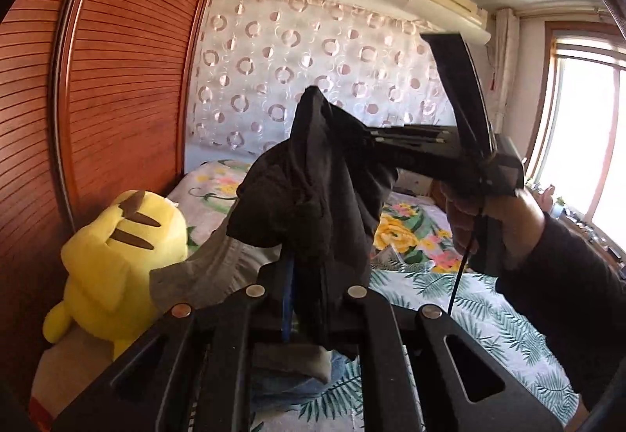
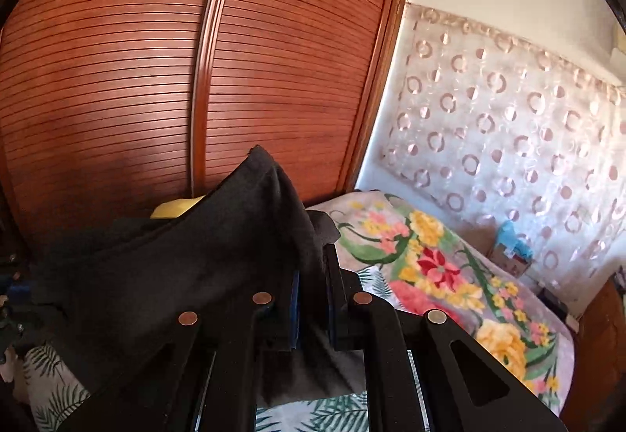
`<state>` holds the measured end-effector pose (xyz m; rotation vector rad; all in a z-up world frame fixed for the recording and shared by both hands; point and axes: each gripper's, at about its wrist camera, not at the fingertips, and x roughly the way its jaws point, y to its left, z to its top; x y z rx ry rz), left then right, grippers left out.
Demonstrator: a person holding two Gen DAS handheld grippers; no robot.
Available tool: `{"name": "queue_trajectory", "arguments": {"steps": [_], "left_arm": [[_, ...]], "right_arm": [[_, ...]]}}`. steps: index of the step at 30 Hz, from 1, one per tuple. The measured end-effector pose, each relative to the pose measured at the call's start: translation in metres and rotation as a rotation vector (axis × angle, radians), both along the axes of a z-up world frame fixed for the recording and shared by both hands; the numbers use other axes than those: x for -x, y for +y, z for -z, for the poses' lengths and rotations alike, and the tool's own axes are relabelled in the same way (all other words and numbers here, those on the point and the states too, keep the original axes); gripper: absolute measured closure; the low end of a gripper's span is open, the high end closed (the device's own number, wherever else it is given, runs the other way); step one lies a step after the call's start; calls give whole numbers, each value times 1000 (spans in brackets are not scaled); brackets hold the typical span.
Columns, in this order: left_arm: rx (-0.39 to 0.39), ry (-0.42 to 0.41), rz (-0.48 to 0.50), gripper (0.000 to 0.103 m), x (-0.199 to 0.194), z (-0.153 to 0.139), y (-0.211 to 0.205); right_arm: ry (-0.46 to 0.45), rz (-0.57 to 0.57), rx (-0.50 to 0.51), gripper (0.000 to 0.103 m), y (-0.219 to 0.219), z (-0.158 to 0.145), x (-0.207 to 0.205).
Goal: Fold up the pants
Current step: 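Carry the folded pants with both grippers onto the stack of jeans, then open both grippers and release the pants on the stack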
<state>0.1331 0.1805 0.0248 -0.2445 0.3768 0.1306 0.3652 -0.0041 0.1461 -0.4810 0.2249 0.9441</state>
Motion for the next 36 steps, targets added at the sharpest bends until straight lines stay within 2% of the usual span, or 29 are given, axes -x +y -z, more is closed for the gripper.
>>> {"name": "queue_trajectory", "arguments": {"steps": [2,6,9,11,16,18,19,21,24,29,34,36], "left_arm": [[-16,24,-25,92,-3,8,5],[-31,108,-78,92,-15,29,21],[-40,170,-104,90,-22,42,28],[-43,189,-102,84,-23,48,30],[-34,190,-99,58,-18,53,31],[-43,184,-99,52,-15,52,28],[-49,186,-99,40,-14,51,27],[-48,183,-74,26,-11,50,22],[-70,184,-58,26,-7,46,15],[-87,180,-28,23,5,39,1],[-123,196,52,19,14,38,-25],[-125,194,80,19,18,38,-34]], "right_arm": [[24,-13,4,93,8,5,-1],[46,-8,59,93,35,34,-3],[112,24,88,92,45,52,-15],[136,61,78,80,46,56,-23],[152,105,25,63,31,49,-27],[154,121,14,61,30,46,-23],[153,131,12,61,29,46,-21],[148,152,11,61,30,49,-18],[160,157,-4,61,24,54,-6],[174,156,-82,61,-11,56,33],[200,184,-133,60,-48,67,73],[204,196,-137,57,-63,72,88]]}}
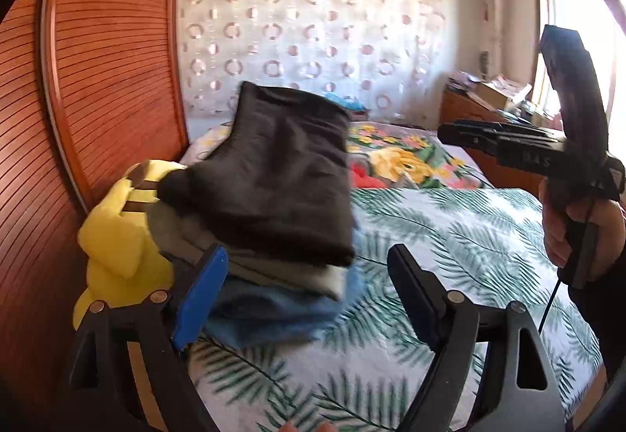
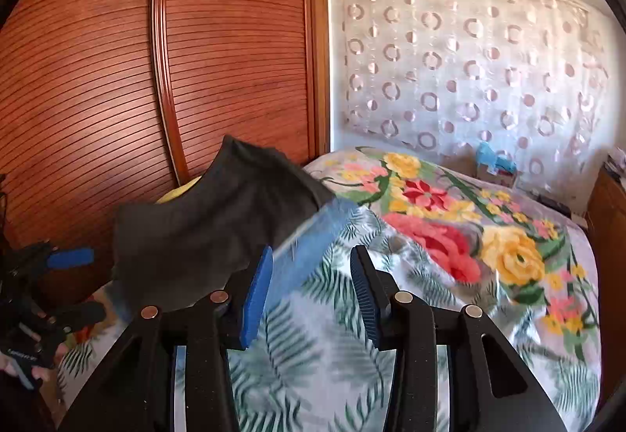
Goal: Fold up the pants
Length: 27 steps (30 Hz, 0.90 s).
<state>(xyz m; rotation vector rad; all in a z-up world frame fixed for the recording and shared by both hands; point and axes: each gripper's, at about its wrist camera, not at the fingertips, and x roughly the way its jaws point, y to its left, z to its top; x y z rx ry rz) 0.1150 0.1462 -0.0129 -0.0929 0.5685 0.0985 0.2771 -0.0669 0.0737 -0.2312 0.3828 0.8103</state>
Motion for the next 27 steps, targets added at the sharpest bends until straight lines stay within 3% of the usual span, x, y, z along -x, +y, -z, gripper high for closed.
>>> {"name": "queue_trajectory", "arguments": {"steps": [3,7,14,19,27], "left_arm": [[-11,2,38,7,6,2,-18],[-5,-12,82,0,17,2,-42],[-13,-24,132,0,30,-2,-76],[15,-53,139,0,44,-10,-93],[-3,-100,143,0,67,-32,-120]], "right_arm": [[3,33,-13,49,-22,4,19],[17,96,-33,43,-48,8,46],[31,202,-68,28,-84,12,100],[31,324,-97,28,-106,9,147],[-7,454,-154,28,-131,-3,204]]}}
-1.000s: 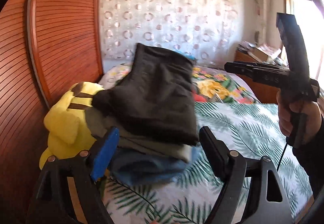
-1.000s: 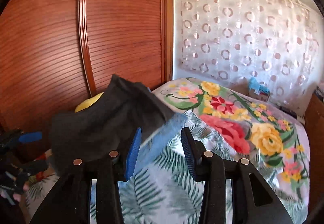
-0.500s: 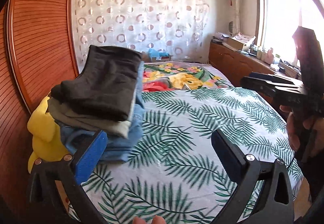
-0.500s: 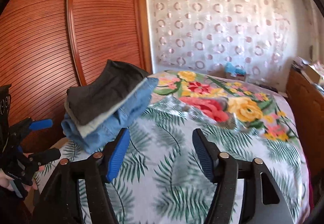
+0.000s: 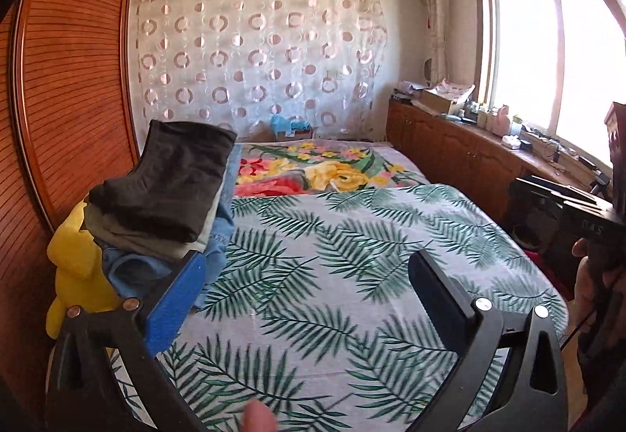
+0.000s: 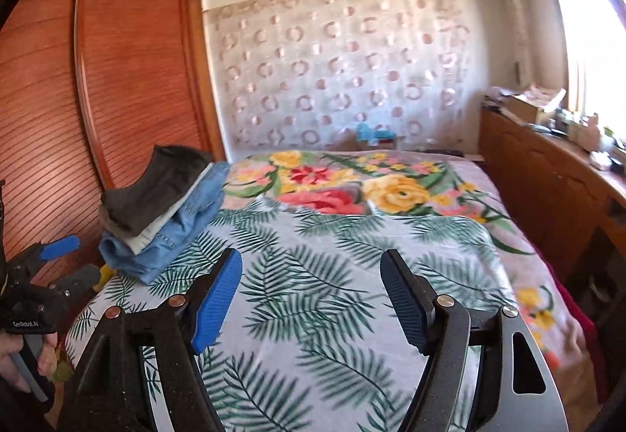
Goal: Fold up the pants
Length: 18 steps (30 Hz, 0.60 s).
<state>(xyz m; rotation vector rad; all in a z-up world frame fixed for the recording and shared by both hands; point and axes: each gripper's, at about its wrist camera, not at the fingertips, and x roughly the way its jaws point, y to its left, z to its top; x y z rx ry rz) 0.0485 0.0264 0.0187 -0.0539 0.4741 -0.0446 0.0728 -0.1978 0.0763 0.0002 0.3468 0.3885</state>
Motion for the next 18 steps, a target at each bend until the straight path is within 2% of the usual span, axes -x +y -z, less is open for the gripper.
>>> {"name": "queue_trajectory", "arguments": {"steps": [8,18], "left_arm": [[-6,-50,11,0,21,-18,-15],[-11,-63,-3,0,30,-28,-15]], "right_arm": [[-49,56,-1,28,7,-2,56],[-84,77,9,28,10,16,62]]}}
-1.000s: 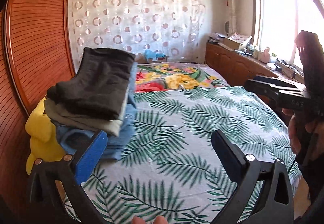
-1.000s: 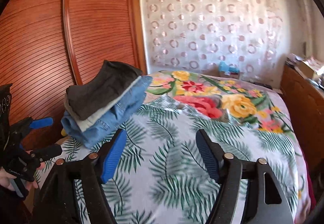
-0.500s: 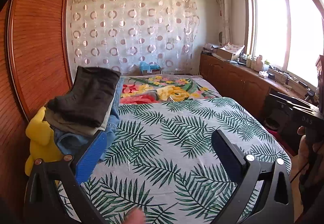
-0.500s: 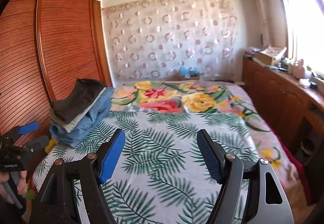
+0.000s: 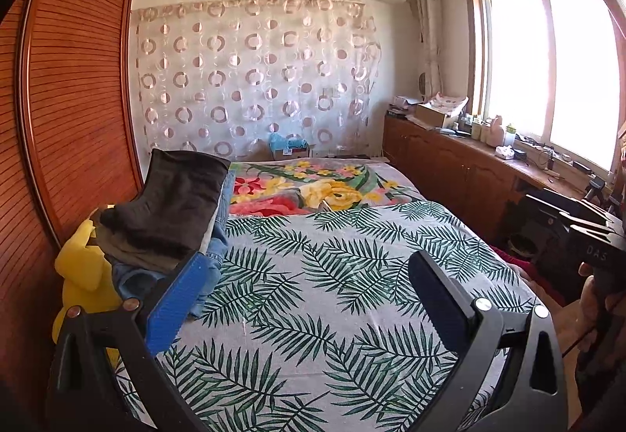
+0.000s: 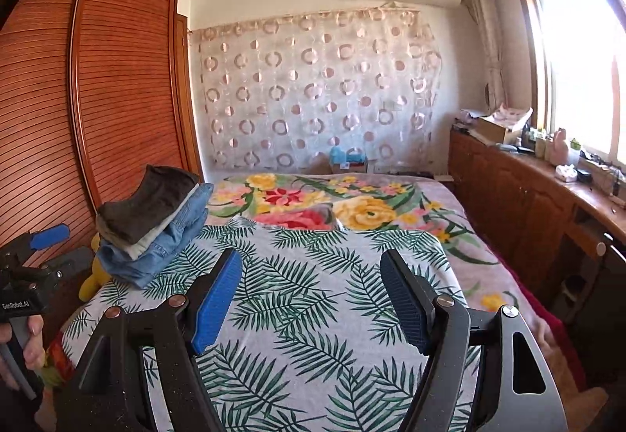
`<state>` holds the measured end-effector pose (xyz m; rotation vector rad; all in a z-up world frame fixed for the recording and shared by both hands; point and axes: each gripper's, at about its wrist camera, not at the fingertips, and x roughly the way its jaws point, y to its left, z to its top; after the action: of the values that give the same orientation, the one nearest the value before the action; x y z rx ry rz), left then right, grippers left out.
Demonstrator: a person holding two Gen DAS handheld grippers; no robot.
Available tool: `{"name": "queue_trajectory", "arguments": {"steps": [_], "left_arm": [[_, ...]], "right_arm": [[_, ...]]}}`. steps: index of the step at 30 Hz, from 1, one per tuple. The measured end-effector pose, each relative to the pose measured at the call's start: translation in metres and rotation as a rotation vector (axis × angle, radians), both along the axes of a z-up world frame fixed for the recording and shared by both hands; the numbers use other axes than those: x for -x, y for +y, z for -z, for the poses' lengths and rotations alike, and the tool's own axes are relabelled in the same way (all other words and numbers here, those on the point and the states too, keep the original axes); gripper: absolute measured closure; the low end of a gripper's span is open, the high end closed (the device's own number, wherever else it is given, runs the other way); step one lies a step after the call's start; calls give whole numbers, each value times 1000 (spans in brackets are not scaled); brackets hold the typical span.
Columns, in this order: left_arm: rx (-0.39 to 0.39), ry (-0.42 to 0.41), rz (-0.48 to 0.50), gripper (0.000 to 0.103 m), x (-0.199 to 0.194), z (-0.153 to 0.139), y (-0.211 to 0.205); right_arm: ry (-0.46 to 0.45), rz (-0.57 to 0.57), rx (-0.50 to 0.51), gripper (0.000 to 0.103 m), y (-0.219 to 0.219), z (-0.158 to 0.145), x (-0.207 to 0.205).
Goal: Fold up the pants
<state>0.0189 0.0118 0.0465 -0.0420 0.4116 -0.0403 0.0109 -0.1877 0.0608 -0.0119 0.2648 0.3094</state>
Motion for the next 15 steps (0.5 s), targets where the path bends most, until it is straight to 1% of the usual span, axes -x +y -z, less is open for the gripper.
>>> {"name": "queue_trajectory", "arguments": {"steps": [15], "left_arm": [[-4,-15,-17,0,2,-6,-2]], "right_arm": [[0,7,-1,28,-11,8,1]]}}
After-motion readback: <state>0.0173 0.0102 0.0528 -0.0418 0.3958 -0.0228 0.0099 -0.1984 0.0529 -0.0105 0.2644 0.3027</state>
